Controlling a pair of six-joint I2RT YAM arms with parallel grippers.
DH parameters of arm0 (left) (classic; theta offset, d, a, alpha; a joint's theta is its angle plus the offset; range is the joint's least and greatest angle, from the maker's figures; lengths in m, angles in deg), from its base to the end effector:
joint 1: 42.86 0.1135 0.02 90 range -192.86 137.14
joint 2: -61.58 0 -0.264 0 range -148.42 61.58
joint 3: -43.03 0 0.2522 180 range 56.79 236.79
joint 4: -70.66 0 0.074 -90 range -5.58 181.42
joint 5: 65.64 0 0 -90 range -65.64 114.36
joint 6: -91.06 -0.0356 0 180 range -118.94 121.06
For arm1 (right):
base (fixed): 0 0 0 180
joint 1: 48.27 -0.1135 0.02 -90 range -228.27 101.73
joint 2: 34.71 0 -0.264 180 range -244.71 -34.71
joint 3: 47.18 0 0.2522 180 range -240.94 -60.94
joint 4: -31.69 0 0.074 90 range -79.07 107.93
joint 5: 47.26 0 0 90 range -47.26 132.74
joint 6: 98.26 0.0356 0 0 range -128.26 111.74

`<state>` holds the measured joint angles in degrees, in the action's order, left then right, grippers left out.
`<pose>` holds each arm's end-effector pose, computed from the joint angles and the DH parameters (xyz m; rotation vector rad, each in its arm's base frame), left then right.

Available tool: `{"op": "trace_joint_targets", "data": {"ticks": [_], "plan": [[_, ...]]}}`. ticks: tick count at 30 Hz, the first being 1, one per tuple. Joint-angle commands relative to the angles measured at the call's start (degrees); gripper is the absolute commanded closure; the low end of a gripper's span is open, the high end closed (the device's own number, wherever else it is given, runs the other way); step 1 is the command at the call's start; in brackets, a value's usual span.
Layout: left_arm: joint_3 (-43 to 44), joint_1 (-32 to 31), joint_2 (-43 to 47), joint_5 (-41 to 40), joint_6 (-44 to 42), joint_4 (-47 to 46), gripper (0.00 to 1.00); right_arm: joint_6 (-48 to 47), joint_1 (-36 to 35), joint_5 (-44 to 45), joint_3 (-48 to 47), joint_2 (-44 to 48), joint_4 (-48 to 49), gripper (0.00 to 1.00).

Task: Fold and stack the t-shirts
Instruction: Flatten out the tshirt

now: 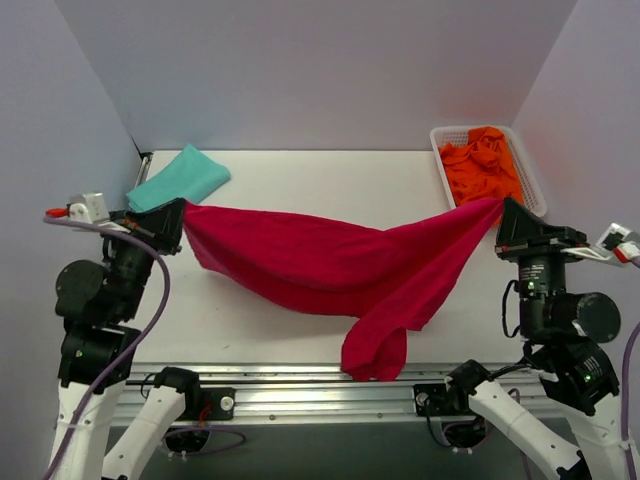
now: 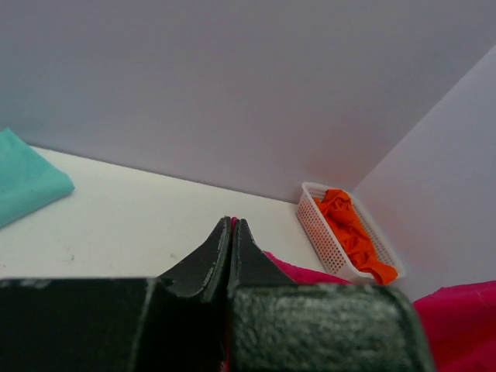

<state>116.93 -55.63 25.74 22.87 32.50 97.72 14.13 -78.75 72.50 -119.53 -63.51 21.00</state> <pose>0.1096 -0.0239 0.4445 -0.2501 1.3848 -0.6253 0.0603 0.0150 0.4714 0.4104 1.0176 0.5715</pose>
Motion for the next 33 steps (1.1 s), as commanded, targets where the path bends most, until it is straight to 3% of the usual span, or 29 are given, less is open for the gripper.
{"op": "trace_joint_targets", "data": {"ticks": [1,13,17,20,24,30,33], "plan": [[7.7,-0.2,3.7,3.3,-2.3,1.7,0.98,-6.2,0.1,-8.5,-5.4,1.5,9.9,1.0],[30.2,0.6,3.0,11.0,-3.9,1.8,0.98,-7.5,3.5,-40.2,-25.2,-6.7,17.6,1.0],[31.9,1.1,0.2,8.5,-4.5,0.2,0.98,-8.1,4.8,-36.2,-31.2,-13.6,18.2,1.0],[27.3,1.0,-2.5,6.9,-4.2,-2.9,0.98,-10.1,4.8,-33.0,-34.3,-21.7,16.3,1.0],[18.6,1.1,-5.4,4.6,-3.9,-7.4,0.98,-10.3,4.8,-27.5,-29.6,-30.0,18.2,1.0],[8.1,1.0,-8.9,3.4,-3.6,-12.3,0.98,-4.9,4.6,-26.3,-10.3,-32.0,25.9,1.0],[6.5,0.9,-13.1,6.9,-2.5,-16.7,0.98,-3.6,3.8,-24.9,-1.3,-32.3,29.5,1.0]]}}
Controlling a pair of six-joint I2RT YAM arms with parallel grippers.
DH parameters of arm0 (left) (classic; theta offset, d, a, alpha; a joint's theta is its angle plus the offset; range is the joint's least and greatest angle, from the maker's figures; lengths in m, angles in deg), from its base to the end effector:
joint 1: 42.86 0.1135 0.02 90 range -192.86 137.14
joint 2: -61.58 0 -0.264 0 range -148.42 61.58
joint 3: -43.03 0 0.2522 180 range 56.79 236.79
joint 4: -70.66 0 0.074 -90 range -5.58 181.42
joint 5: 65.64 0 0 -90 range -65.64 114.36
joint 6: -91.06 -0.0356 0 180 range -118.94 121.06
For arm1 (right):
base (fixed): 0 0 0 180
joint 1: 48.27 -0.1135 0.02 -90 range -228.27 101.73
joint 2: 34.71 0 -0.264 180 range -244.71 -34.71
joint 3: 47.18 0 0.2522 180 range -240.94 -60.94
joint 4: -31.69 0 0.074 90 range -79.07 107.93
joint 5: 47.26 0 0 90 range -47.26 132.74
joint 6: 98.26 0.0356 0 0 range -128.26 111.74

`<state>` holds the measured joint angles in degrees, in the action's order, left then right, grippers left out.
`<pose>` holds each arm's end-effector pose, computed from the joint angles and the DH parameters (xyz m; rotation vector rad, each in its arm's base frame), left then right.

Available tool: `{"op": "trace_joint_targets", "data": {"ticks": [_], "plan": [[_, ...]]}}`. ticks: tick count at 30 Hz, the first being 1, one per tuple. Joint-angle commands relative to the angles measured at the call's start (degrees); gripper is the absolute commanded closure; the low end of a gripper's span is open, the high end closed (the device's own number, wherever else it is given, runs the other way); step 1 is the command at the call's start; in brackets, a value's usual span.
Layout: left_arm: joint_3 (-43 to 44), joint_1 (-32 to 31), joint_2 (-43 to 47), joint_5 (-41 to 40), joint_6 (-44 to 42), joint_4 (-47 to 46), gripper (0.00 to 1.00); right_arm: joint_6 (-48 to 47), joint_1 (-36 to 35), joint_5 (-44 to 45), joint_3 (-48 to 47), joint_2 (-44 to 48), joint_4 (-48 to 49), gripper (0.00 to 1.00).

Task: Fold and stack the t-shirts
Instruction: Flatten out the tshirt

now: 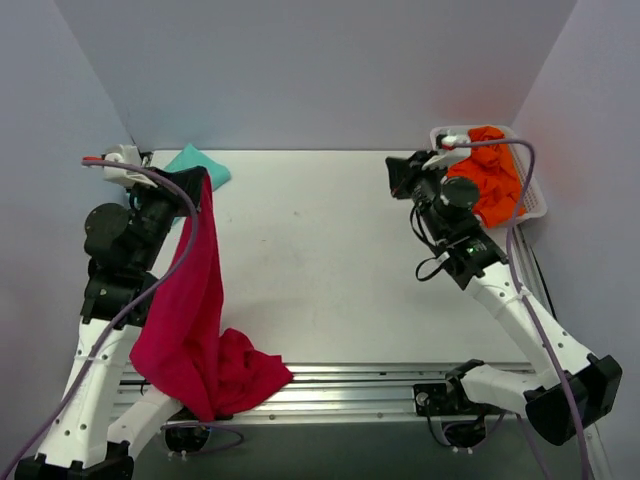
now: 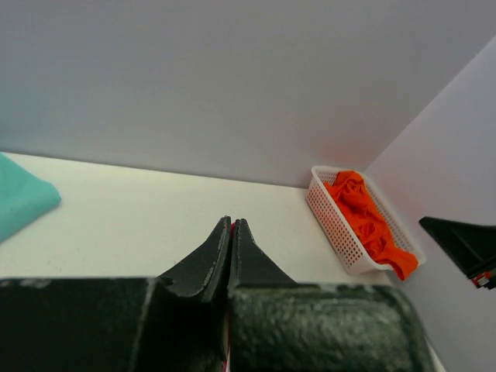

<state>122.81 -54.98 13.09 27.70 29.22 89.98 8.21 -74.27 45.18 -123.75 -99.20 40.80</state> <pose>0.1635 -0.0372 0.4649 -0.1443 1.3828 -0.6285 0.2299 0.1105 0.4441 -0.0637 1.2227 0.6229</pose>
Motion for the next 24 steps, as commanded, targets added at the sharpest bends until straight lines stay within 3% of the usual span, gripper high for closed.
{"op": "trace_joint_targets", "data": {"ticks": [1,4,6,9,13,17,18,19,20,21,23,24], "plan": [[1.1,0.3,-4.2,3.9,1.8,-9.7,0.98,2.3,-0.9,3.9,4.8,3.4,10.6,1.0],[5.5,-0.9,-12.2,12.7,3.0,-12.6,0.98,1.6,-1.5,5.7,8.9,3.0,12.1,1.0],[8.8,-4.1,-15.1,13.7,1.2,-11.4,0.98,0.9,-1.7,6.9,9.5,2.1,11.8,1.0],[11.8,-8.6,-15.8,6.8,-5.3,-9.0,0.98,0.6,-2.4,6.4,9.1,0.3,10.9,1.0],[13.1,-8.5,-14.5,-5.6,-7.9,-2.3,0.98,2.1,-5.8,7.1,9.4,-2.5,9.8,1.0],[11.0,-8.5,-11.5,-28.1,-6.6,1.9,0.98,3.1,-14.2,12.7,9.8,-6.5,8.1,0.99],[8.0,-8.4,-10.6,-32.6,-6.3,1.9,0.98,3.7,-15.9,15.9,9.5,-7.3,7.0,0.88],[6.3,-8.4,-9.1,-36.6,-5.3,1.5,0.98,4.5,-19.5,17.2,9.2,-8.0,5.9,0.69],[4.9,-7.9,-8.7,-39.7,-5.4,1.2,0.98,4.6,-21.5,18.4,9.5,-9.2,4.4,0.39],[2.7,-6.6,-8.8,-43.4,-5.5,1.2,0.98,4.5,-23.8,22.2,9.8,-9.7,3.7,0.28],[1.3,-4.3,-9.7,-43.3,-4.9,1.4,0.98,6.6,-30.6,26.7,10.9,-10.4,0.0,0.14],[0.6,-2.8,-10.3,-40.5,-4.2,1.6,0.98,7.7,-32.4,28.0,11.2,-10.5,-1.2,0.13]]}}
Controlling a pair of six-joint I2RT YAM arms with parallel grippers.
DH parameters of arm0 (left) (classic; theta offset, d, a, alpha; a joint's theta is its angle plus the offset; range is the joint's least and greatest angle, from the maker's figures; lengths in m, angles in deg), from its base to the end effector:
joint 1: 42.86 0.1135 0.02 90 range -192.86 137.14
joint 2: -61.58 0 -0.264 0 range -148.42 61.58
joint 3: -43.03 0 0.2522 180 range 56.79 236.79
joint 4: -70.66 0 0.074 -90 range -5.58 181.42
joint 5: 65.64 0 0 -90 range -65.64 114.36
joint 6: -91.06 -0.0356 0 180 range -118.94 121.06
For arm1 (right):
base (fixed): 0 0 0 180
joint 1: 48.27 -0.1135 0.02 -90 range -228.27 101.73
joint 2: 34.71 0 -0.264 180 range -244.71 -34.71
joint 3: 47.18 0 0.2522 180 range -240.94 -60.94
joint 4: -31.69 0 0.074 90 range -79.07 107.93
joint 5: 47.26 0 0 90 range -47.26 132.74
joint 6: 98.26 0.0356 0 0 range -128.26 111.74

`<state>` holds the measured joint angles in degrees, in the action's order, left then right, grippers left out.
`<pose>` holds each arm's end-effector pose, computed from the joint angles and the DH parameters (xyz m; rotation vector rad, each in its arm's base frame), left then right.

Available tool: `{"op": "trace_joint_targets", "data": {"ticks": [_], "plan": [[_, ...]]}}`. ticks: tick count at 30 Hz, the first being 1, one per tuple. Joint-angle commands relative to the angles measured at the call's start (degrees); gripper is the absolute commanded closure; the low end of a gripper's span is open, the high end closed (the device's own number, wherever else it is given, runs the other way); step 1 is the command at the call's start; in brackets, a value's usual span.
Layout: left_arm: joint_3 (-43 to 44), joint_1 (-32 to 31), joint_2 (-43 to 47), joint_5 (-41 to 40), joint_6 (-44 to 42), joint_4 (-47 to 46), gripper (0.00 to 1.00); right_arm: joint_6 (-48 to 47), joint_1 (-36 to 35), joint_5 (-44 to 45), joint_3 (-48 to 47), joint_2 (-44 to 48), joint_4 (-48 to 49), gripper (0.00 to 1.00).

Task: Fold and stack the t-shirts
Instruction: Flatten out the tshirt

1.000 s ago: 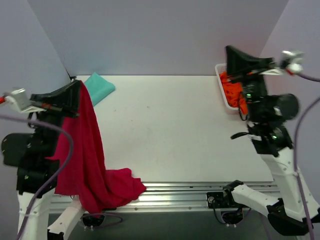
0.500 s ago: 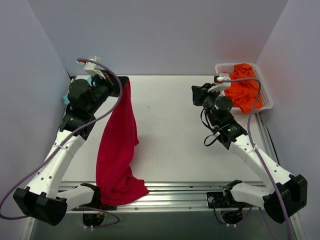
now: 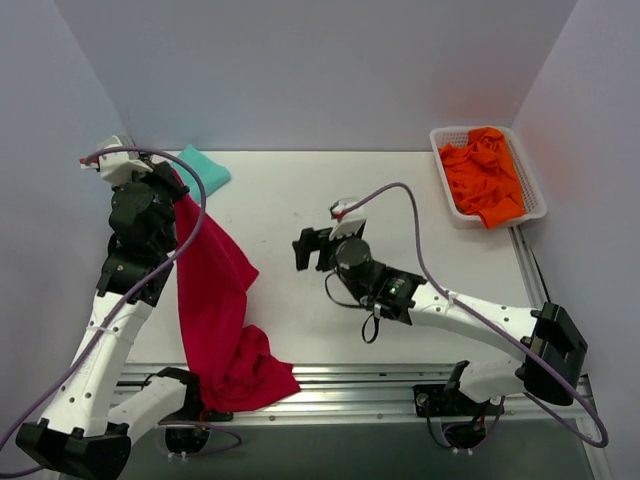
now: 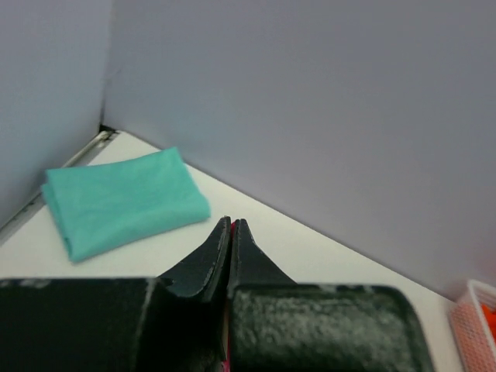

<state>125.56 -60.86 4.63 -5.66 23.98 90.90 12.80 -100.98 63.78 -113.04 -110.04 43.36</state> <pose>0.2032 -0.0473 0.4534 -0.4827 1.4128 -0.1898 0.1974 0.2381 0.3315 -0.1352 1.5762 0.7381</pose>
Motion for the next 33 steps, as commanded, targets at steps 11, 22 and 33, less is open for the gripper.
{"op": "trace_joint_targets", "data": {"ticks": [11,22,33], "plan": [[-10.8,11.1,-17.0,-0.4,7.5,-8.3,0.98,18.0,-18.9,10.4,10.4,6.5,-12.9,0.24],[-11.1,13.0,-26.1,2.9,8.1,-13.2,0.98,23.6,-34.5,14.6,3.2,-7.8,-13.5,0.25],[-12.6,14.3,-29.5,5.0,8.8,-15.6,0.98,25.9,-39.4,11.6,-1.9,-18.8,-10.2,0.29]]}}
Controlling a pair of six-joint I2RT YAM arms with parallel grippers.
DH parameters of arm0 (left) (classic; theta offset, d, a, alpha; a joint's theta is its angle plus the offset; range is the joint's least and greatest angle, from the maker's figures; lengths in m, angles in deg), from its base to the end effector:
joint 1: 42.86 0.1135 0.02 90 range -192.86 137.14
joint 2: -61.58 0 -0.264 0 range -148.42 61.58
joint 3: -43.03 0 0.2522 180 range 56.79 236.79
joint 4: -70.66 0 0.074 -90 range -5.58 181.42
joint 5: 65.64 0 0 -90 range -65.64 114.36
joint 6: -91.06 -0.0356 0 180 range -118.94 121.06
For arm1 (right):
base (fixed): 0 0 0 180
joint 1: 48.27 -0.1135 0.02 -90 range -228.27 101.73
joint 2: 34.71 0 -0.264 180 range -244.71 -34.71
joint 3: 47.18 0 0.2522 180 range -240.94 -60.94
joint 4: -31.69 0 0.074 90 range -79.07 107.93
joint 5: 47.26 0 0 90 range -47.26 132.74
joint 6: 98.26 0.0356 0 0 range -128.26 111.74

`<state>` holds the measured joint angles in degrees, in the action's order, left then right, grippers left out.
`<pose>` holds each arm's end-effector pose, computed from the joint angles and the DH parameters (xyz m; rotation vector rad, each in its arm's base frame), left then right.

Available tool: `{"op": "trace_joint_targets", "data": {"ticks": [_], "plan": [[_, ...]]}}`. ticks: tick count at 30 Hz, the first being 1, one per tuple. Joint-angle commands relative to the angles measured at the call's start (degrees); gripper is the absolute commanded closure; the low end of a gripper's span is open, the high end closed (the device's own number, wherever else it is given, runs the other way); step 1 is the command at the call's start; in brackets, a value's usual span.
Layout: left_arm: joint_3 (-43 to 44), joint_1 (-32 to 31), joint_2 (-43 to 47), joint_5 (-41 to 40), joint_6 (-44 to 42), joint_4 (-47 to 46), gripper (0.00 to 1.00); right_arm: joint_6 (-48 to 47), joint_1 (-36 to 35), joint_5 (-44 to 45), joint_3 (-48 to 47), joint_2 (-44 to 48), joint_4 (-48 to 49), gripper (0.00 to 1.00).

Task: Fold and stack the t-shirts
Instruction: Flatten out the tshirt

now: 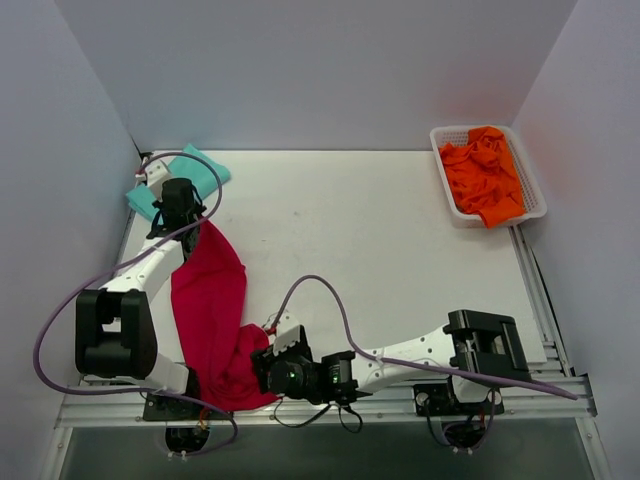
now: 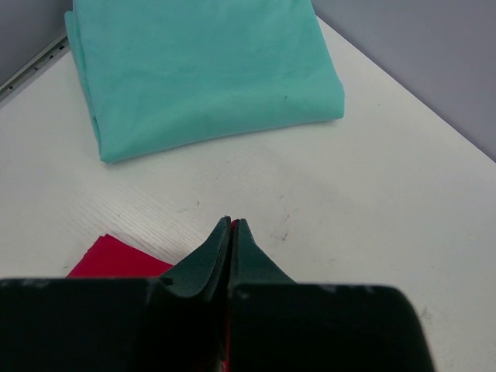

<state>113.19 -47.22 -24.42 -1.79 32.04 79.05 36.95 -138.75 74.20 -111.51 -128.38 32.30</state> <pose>0.3410 -0.0103 0.2645 -0.7251 1.8084 0.0482 0.0157 0.3484 0.2032 -0.4836 2.0673 0.9262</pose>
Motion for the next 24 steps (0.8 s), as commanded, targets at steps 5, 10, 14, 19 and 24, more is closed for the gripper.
{"op": "trace_joint_targets", "data": {"ticks": [5,10,14,19,24], "plan": [[-0.9,1.0,-0.9,1.4,0.8,-4.2,0.98,1.6,-3.0,1.2,-5.5,-2.4,0.1,0.3],[-0.5,1.5,-1.5,2.2,1.0,-4.0,0.98,1.5,-4.1,0.7,-7.2,-4.3,0.0,0.32],[-0.8,1.5,-1.6,2.2,1.1,-4.0,0.98,1.5,-4.5,0.1,-7.8,-5.6,0.7,0.33],[-1.0,1.5,-1.5,2.3,1.2,-4.1,0.98,1.5,-4.5,-0.4,-7.8,-7.2,1.5,0.34],[-1.1,1.5,-1.5,2.3,1.4,-4.1,0.98,1.4,-4.4,-1.3,-8.3,-8.7,2.2,0.39]]}}
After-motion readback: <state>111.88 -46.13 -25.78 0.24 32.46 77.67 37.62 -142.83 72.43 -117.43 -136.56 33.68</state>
